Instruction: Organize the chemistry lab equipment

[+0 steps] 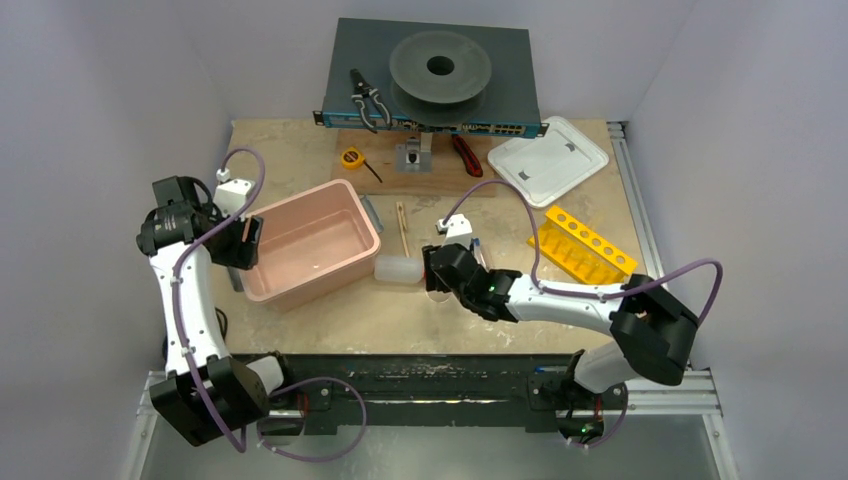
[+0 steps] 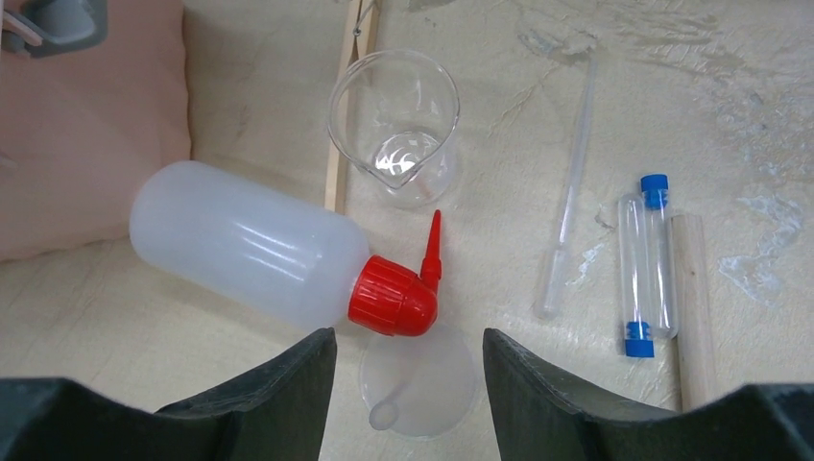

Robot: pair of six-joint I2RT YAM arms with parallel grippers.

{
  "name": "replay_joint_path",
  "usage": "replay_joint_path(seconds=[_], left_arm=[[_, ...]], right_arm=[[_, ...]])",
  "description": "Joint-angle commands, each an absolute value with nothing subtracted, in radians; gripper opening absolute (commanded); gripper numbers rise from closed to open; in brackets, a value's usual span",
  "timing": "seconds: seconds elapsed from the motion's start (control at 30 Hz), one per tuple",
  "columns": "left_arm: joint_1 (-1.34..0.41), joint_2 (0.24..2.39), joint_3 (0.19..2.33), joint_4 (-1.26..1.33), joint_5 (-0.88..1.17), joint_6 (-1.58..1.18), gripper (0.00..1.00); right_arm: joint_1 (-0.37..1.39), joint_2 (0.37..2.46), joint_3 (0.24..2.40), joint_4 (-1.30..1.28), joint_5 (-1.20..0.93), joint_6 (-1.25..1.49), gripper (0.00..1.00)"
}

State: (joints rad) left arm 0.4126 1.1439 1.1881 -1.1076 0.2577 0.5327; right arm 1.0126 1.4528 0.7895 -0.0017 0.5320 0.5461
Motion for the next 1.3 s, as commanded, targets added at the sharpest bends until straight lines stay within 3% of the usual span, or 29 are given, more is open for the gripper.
replay_joint_path(seconds=[0.0, 0.13, 0.17, 0.2, 0.57, 0.67, 0.77, 0.97, 1.27], left_arm=[[0.423, 1.109, 1.138, -1.032, 0.278, 0.516, 0.65], [0.427, 1.129, 1.105, -0.996, 0.243, 0.532, 0.66], [0.43, 1.132, 1.101, -0.993, 0.245, 0.534, 0.66], [0.433, 1.134, 1.095, -0.987, 0.248, 0.534, 0.65], [0.437, 1.13, 1.091, -0.973, 0.269, 0.55, 0.65], [0.437, 1.129, 1.092, -0.973, 0.268, 0.552, 0.66], [0.442, 1.125, 1.099, -0.986, 0.296, 0.542, 0.65], [0.442, 1.108, 1.112, -1.017, 0.354, 0.537, 0.65], [0.445, 1.094, 1.125, -1.045, 0.394, 0.547, 0.66]], right_arm=[[1.021, 1.429, 0.777, 0.002, 0.593, 0.551, 0.56], [1.022, 1.43, 0.801, -0.036, 0.601, 0.551, 0.56], [1.022, 1.428, 0.805, -0.046, 0.601, 0.576, 0.11], [1.022, 1.421, 0.806, -0.054, 0.601, 0.586, 0.0], [1.022, 1.358, 0.838, -0.108, 0.604, 0.565, 0.0], [1.022, 1.309, 0.924, -0.194, 0.621, 0.529, 0.0], [1.021, 1.264, 1.13, -0.229, 0.494, 0.416, 0.0], [1.045, 1.466, 1.477, -0.309, 0.304, 0.359, 0.0], [1.086, 1.837, 1.704, -0.113, 0.193, 0.305, 0.0]])
